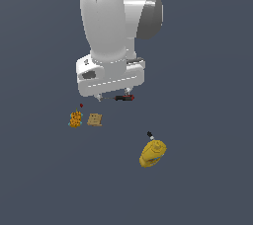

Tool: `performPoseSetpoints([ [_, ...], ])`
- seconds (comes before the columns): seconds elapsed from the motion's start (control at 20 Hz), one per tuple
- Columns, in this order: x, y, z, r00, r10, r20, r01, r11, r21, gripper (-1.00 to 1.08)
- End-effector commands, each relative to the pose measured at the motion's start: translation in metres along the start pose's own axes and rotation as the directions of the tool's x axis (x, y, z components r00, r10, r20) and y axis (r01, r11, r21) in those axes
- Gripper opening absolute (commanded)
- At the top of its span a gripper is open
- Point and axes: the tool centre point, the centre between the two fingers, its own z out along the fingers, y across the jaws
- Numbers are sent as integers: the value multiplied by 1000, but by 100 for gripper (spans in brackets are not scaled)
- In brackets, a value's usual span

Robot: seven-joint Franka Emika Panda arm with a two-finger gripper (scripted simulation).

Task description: Pick up a designated object from a clutter of objects.

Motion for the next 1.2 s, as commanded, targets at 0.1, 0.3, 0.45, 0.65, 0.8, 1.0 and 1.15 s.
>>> performPoseSetpoints([
  [0.1,-2,10,17,995,-96,1,96,995,0,100],
  [0.3,-5,19,33,984,-180,3,180,984,1,100],
  [0.45,-8,25,44,970,-242,4,242,970,1,100],
  [0.65,-11,33,59,946,-324,5,324,946,2,100],
  [0.8,-15,39,70,924,-383,6,383,924,2,100],
  [1.0,-20,47,85,888,-460,7,460,888,3,100],
  [1.15,-24,53,97,857,-515,8,515,857,4,100],
])
